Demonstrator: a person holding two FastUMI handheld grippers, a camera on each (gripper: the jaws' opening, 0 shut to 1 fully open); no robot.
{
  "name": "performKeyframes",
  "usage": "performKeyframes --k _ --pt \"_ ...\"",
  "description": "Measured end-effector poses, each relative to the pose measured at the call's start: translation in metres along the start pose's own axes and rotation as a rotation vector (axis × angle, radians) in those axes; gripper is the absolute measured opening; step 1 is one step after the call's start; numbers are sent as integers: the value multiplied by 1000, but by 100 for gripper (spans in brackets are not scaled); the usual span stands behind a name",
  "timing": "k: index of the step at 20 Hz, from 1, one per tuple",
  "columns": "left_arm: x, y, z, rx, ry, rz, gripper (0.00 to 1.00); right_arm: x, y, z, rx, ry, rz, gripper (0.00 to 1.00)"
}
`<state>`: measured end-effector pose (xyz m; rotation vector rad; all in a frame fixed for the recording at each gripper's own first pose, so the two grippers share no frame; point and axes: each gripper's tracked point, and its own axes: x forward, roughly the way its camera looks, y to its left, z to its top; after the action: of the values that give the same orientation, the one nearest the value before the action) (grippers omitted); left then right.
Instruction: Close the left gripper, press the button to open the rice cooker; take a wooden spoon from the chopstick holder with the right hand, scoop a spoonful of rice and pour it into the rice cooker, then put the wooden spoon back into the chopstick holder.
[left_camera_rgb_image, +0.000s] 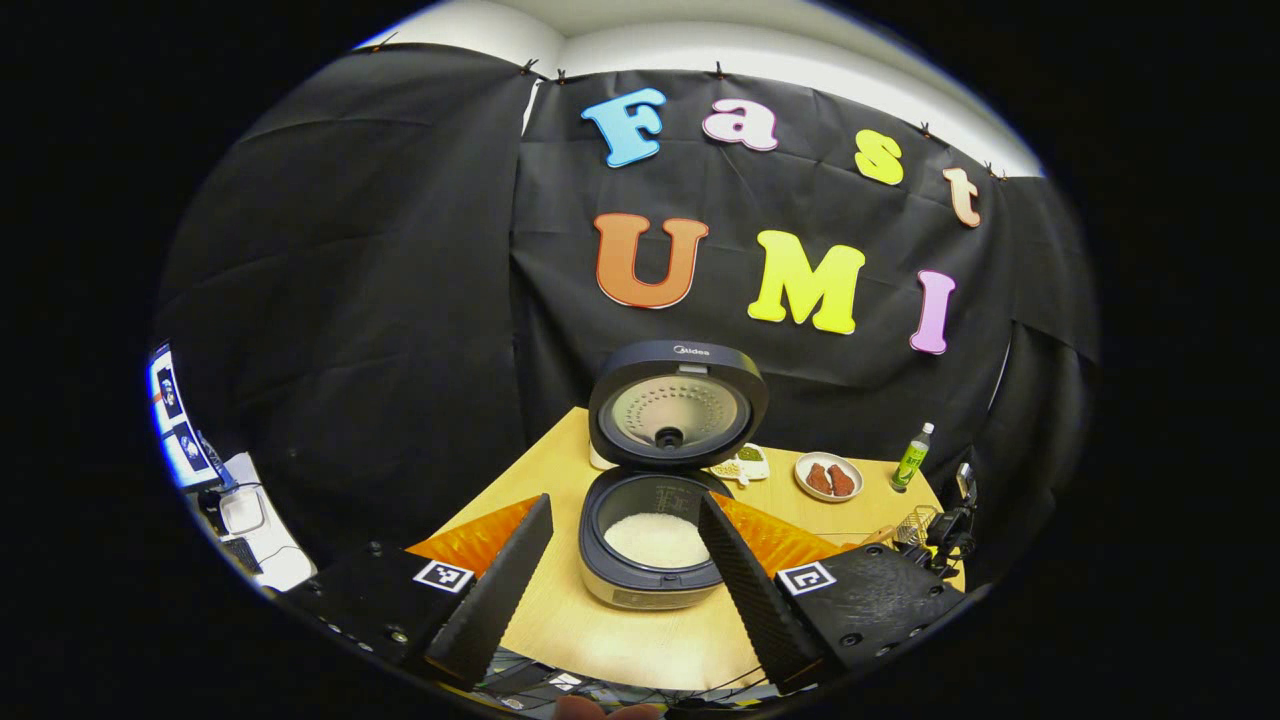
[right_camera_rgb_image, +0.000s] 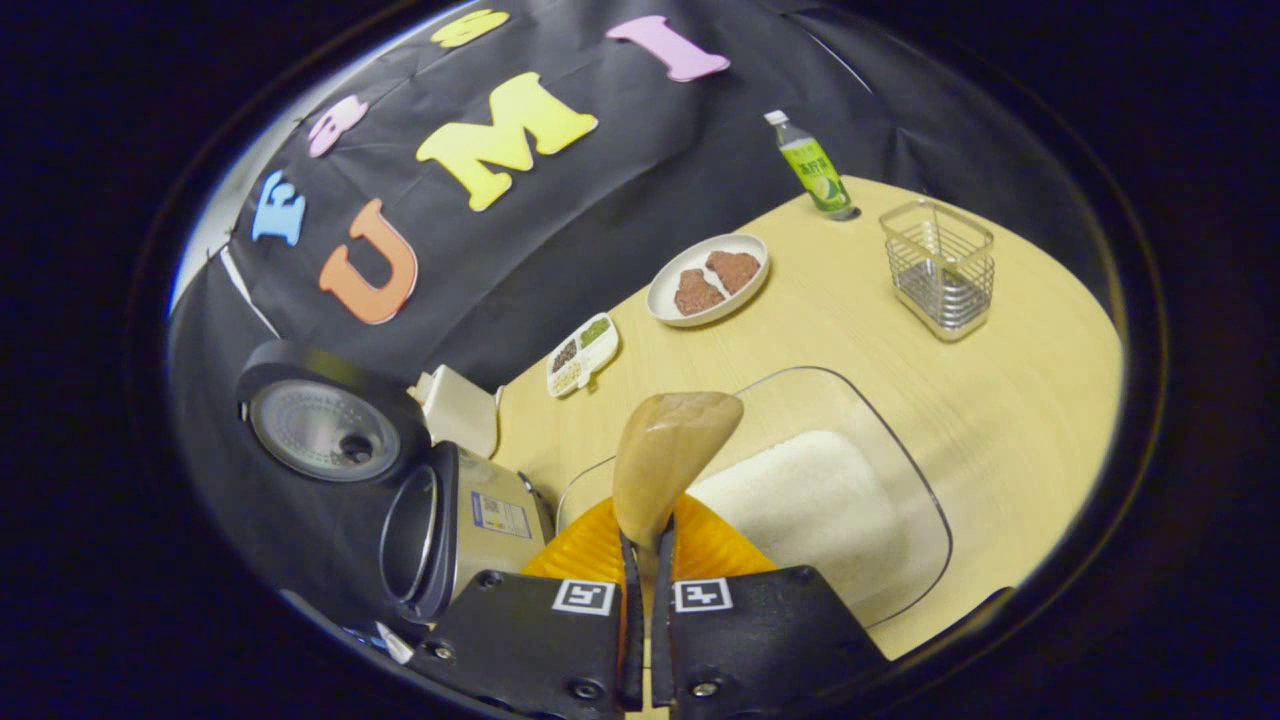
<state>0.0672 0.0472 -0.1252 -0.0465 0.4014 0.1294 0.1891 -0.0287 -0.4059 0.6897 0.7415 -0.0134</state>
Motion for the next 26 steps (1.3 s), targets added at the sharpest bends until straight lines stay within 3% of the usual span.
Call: performKeyframes --k 8,13,18,21,22,25,26 --pt "6 -44 -12 22 36 -43 95 -25 -21 35 188 -28 113 8" --pt "7 -58 -7 24 10 -51 95 -55 -8 76 331 -64 208 8" --pt "7 -47 -6 1 -3 -24 95 -77 37 108 326 -86 298 8" --pt "1 -32 -4 -14 -23 6 95 -81 86 117 300 -68 372 8" --pt "-2 -25 -3 -9 -31 26 100 -80 102 118 288 -56 392 8" --pt "-15 1 10 18 -87 90 95 -72 162 111 207 -15 446 8" --pt "-20 8 15 6 -105 106 100 -68 182 108 177 -5 459 8"
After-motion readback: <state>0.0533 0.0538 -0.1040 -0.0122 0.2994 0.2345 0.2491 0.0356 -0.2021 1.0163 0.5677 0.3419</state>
